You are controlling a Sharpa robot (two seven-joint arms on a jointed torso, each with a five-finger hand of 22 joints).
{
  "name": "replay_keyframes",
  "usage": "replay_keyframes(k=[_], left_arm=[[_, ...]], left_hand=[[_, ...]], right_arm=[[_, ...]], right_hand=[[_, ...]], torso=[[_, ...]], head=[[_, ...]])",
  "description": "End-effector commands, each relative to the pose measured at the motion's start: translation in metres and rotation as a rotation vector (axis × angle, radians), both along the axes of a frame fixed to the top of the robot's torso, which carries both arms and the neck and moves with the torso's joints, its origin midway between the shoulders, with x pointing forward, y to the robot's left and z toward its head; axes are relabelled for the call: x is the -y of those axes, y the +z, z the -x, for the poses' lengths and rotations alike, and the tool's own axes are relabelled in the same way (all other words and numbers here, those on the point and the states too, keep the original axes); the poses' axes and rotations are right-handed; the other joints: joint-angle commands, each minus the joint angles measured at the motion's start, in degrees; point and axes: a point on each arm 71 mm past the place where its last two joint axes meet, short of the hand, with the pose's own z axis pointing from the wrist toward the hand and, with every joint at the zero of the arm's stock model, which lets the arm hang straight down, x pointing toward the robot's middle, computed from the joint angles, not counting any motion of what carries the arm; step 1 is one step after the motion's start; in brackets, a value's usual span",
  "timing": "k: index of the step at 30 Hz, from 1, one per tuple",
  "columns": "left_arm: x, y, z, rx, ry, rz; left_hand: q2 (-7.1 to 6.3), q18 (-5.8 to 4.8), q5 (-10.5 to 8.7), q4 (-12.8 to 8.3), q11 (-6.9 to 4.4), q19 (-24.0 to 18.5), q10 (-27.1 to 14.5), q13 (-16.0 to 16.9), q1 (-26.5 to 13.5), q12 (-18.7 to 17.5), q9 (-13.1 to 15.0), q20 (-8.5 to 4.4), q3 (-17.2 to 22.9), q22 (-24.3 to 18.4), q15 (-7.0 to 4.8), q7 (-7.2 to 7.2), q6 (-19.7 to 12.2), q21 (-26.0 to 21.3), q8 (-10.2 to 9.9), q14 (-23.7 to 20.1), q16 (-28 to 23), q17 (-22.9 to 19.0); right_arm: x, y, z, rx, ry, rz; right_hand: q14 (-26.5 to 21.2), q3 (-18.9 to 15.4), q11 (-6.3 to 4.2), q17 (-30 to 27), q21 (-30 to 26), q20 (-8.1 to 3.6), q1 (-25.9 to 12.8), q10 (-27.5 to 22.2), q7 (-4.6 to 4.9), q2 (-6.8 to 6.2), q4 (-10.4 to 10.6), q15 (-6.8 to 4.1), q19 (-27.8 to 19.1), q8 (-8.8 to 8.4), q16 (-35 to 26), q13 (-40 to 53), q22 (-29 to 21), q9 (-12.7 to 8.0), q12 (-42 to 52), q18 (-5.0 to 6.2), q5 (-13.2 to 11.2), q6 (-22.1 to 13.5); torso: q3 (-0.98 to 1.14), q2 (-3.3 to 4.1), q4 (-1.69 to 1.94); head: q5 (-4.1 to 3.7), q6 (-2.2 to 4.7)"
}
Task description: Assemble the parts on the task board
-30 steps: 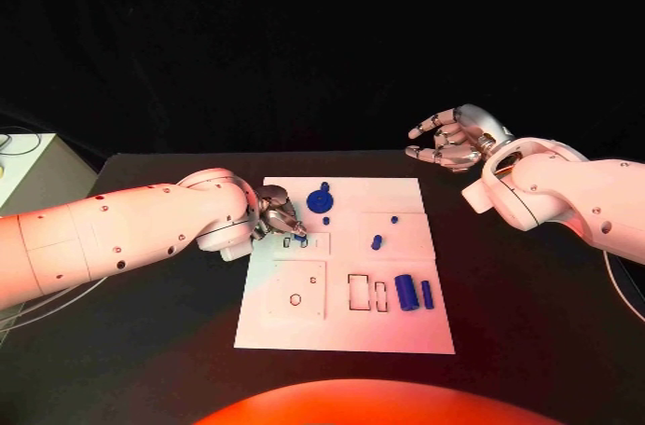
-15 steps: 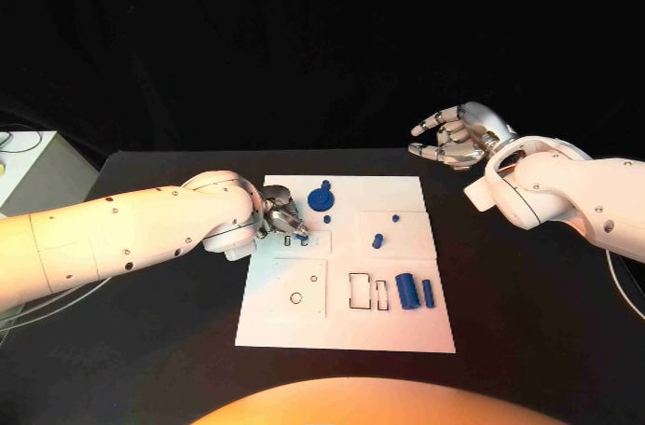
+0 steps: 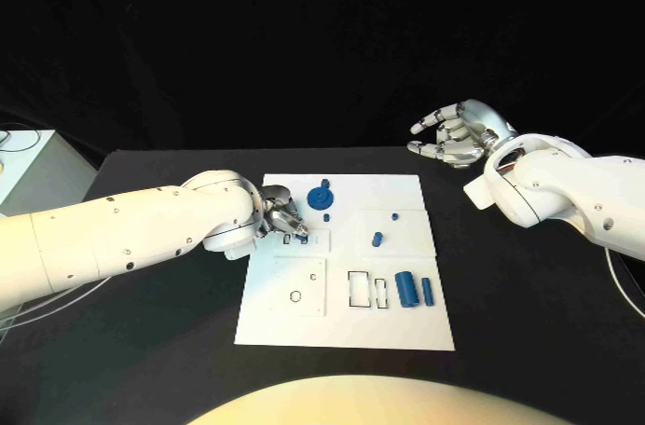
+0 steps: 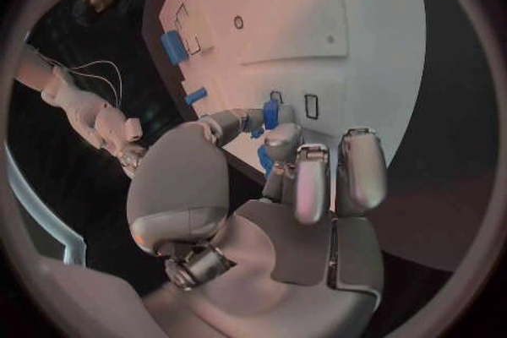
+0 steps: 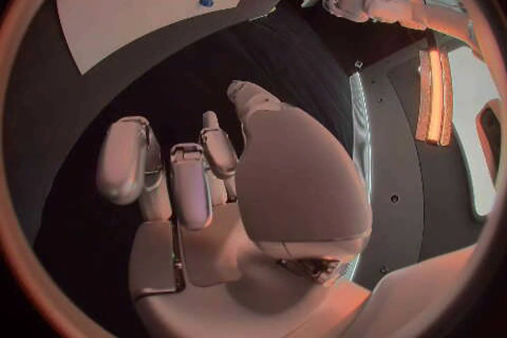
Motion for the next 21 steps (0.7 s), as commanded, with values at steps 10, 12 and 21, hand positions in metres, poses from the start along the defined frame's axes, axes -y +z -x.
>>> replay_keyframes(k=[10, 12, 21], left_arm=[[0.0022, -0.0018, 0.0035, -0.030, -0.041, -0.020], [0.0020, -0.0018, 0.0036, -0.030, -0.041, -0.021], [0.0018, -0.0021, 0.0032, -0.032, -0.042, -0.023]], left_hand=[[0.68, -0.69, 0.17, -10.55, 0.02, 0.35, 0.33, -0.04, 0.01, 0.14, 4.86, -0.15, 10.36, 0.09, -0.40, -2.54, 3.07, 0.22, 0.19, 5.30, 0.37, 13.04], [0.68, -0.69, 0.17, -10.55, 0.02, 0.35, 0.33, -0.04, 0.01, 0.14, 4.86, -0.15, 10.36, 0.09, -0.40, -2.54, 3.07, 0.22, 0.19, 5.30, 0.37, 13.04], [0.68, -0.69, 0.17, -10.55, 0.02, 0.35, 0.33, -0.04, 0.01, 0.14, 4.86, -0.15, 10.36, 0.09, -0.40, -2.54, 3.07, 0.22, 0.19, 5.30, 0.37, 13.04]], right_arm=[[-0.0010, 0.0004, 0.0009, 0.007, 0.015, 0.005], [-0.0009, 0.0003, 0.0009, 0.007, 0.015, 0.005], [-0.0013, 0.0002, 0.0009, 0.006, 0.017, 0.006]], right_hand=[[2.67, 0.34, 0.00, 4.28, -0.19, -0.01, -0.44, -0.22, -0.03, -0.25, 0.02, 0.44, -0.32, 0.25, -0.35, -0.09, 0.54, -0.08, -0.37, 1.09, 0.36, -0.39], [2.67, 0.34, 0.00, 4.28, -0.19, -0.01, -0.44, -0.22, -0.03, -0.25, 0.02, 0.44, -0.32, 0.25, -0.35, -0.09, 0.54, -0.08, -0.37, 1.09, 0.36, -0.39], [2.67, 0.34, 0.00, 4.28, -0.19, -0.01, -0.44, -0.22, -0.03, -0.25, 0.02, 0.44, -0.32, 0.25, -0.35, -0.09, 0.54, -0.08, -0.37, 1.09, 0.36, -0.39]], torso=[[-0.03, 0.01, 0.04], [-0.03, 0.05, 0.01], [-0.06, -0.03, 0.03]], head=[[-0.12, -0.32], [-0.17, -0.26], [-0.08, -0.42]])
